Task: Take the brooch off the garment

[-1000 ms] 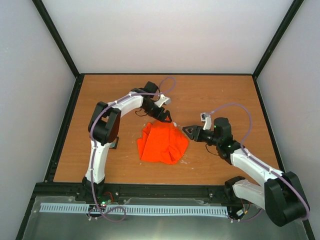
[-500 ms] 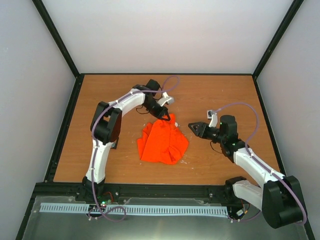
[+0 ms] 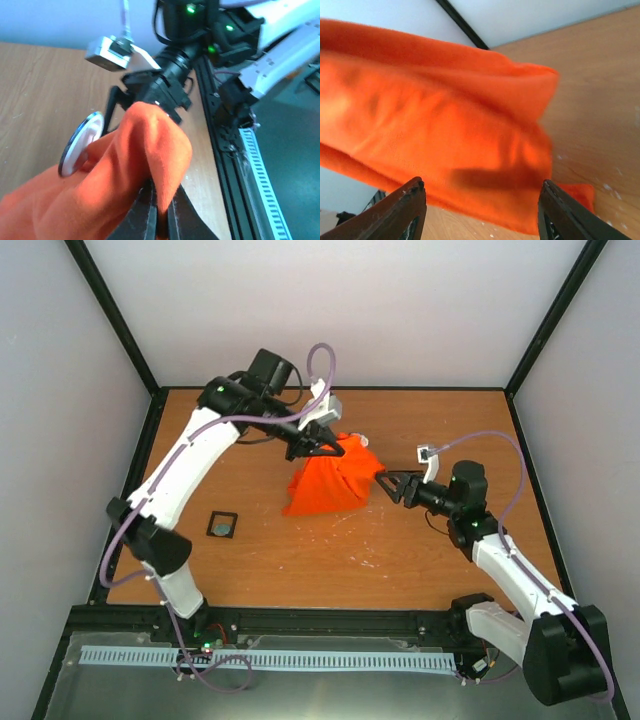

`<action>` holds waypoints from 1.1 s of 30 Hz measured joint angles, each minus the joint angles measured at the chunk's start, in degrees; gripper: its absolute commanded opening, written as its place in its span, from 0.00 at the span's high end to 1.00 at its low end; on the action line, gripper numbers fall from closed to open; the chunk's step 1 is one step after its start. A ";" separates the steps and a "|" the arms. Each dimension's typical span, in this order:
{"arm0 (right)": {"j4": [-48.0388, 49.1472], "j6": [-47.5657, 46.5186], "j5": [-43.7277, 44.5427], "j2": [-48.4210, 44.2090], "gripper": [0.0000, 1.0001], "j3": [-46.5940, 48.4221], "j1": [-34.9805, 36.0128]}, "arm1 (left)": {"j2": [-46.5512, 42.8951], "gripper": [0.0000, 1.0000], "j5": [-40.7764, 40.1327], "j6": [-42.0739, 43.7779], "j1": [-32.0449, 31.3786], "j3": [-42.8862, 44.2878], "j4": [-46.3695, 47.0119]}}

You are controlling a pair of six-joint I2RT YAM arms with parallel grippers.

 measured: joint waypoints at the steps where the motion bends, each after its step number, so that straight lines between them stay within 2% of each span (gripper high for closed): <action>1: 0.81 -0.33 -1.09 -0.74 0.40 0.00 -0.02 | -2.32 0.99 0.31 1.57 -0.35 -1.36 -0.31; 4: 4.44 -0.94 -3.89 -2.95 0.40 -0.15 0.00 | -7.39 0.99 0.52 4.74 -0.72 -7.06 -0.96; 7: 8.37 -1.55 -6.03 -5.01 0.39 -1.18 0.26 | -11.17 0.99 -1.03 7.41 -0.76 -16.81 -0.52; 12: 9.16 -5.99 -7.41 -6.54 0.37 -1.88 4.83 | -12.63 0.99 -5.11 9.92 -0.76 -29.57 2.32; 17: 8.33 -9.53 -7.91 -6.75 0.37 -2.25 9.53 | -13.27 0.99 -6.38 10.84 -0.76 -31.15 4.96; 22: 5.20 -11.93 -4.92 -6.38 0.45 -2.29 14.14 | -15.41 0.99 -7.06 11.65 -0.76 -32.09 7.04; 33: -0.39 -12.55 2.40 0.55 0.50 -2.01 19.74 | -16.68 0.99 -8.26 11.76 -0.76 -34.29 9.62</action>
